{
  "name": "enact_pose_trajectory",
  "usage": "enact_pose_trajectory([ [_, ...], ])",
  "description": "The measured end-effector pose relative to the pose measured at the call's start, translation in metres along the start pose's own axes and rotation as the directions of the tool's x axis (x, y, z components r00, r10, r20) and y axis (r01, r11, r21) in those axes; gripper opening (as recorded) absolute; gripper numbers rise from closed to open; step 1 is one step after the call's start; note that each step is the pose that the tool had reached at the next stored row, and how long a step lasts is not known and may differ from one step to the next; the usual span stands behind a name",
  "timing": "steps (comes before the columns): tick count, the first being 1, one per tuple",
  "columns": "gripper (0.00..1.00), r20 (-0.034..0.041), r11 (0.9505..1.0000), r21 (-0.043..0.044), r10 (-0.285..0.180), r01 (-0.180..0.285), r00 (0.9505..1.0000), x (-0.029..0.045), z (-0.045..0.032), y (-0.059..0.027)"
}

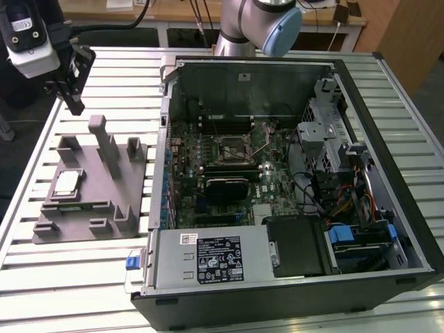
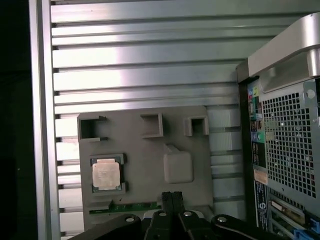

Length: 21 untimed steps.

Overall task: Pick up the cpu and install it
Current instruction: 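Reach for the cpu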

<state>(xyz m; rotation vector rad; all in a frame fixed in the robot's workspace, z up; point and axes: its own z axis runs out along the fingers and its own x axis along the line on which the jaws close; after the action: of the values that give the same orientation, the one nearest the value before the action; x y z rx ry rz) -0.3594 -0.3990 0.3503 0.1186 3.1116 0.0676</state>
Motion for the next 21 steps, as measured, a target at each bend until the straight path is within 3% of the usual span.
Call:
enact_pose_trajectory([
  [13, 0.11, 0.0001, 1.0, -0.0001, 0.0, 0.0, 1.0, 0.0271, 0.0094, -0.0025],
  [21, 0.11, 0.0, 1.0, 0.0, 0.0, 0.0, 1.0, 0.0338, 0.0211, -0.0035],
])
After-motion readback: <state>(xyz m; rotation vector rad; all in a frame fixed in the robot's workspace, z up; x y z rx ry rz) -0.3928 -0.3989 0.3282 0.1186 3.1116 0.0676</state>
